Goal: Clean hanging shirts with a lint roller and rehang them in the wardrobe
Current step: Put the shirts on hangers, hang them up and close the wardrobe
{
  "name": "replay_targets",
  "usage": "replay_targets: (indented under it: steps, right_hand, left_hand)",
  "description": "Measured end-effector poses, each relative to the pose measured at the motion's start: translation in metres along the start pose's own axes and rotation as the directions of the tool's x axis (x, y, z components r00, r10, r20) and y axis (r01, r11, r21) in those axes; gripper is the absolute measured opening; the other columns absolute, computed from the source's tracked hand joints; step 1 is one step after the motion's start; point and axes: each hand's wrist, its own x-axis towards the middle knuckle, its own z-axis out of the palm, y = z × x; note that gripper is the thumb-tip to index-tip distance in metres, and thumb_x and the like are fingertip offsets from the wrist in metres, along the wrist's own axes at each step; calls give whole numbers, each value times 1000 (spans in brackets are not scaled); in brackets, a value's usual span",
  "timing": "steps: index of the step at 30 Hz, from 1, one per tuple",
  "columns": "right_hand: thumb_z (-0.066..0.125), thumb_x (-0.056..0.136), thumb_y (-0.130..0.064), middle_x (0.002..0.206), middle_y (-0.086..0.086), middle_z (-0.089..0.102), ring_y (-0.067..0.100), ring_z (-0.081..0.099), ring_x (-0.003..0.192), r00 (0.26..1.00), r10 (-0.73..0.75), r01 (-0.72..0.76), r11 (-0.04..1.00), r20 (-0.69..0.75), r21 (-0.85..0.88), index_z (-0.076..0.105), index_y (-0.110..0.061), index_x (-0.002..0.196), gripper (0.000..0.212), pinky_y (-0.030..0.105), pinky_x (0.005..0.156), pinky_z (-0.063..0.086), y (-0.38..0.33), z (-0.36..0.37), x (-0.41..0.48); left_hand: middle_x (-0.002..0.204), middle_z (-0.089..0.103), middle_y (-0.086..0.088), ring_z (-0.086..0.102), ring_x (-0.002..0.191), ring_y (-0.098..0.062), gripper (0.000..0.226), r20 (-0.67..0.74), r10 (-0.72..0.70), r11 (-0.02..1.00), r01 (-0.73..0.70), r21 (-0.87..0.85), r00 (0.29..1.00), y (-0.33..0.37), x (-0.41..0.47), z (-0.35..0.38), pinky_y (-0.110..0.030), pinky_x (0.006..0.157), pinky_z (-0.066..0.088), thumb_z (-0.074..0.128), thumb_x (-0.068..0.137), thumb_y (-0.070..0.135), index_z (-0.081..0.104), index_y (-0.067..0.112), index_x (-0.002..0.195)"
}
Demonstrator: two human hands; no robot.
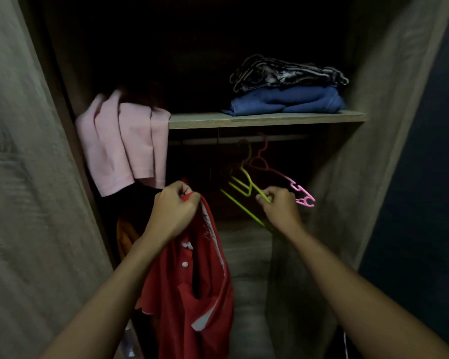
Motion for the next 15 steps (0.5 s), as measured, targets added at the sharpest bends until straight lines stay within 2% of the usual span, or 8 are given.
replay_targets:
  steps: [3, 6, 9, 12, 15]
  right_hand:
    - [75, 84, -23, 55, -4, 57, 7, 47, 52, 1000, 5, -4, 1000, -28, 25, 68, -16, 71, 16, 28, 56, 36, 11, -22, -46]
    - [74, 86, -21, 60, -2, 58, 5, 45, 54, 998, 16, -8, 994, -67, 113, 71, -15, 76, 11, 29, 56, 37, 13, -52, -96]
    - [71, 90, -19, 66, 2, 60, 8, 53, 60, 992, 7, 23, 970, -124, 240, 69, -18, 81, 9, 26, 56, 42, 12, -87, -149]
    - [71, 90, -20, 71, 0, 64, 13, 62, 66, 978, 34, 28, 956, -205, 292, 66, -21, 86, 7, 22, 58, 47, 15, -109, -188]
    - [74, 88, -23, 66, -5, 68, 10, 61, 52, 981, 176, -119, 874, -80, 470, 68, -17, 94, 10, 24, 49, 46, 7, -122, -202]
  left_hand:
    - [66, 62, 0, 55, 63, -10, 17, 22, 23, 999, -22, -39, 999, 13, -7, 2, -27, 62, 40, 60, 83, 22, 58, 12, 70]
    - [66, 61, 1, 56, 65, -12, 18, 29, 28, 997, -26, -72, 999, 30, -15, 2, -29, 62, 37, 60, 84, 24, 58, 11, 71]
    - [67, 61, -1, 55, 64, -14, 17, 38, 49, 993, -45, -111, 998, 50, -27, 5, -23, 58, 39, 60, 84, 23, 62, 8, 74]
    - [65, 60, 1, 55, 64, -14, 17, 69, 80, 988, -70, -140, 994, 69, -39, 8, -30, 62, 38, 60, 84, 24, 62, 10, 75]
    - [67, 61, -1, 54, 63, -14, 18, 79, 95, 980, -79, -182, 992, 91, -50, 9, -30, 61, 41, 60, 85, 24, 62, 8, 76]
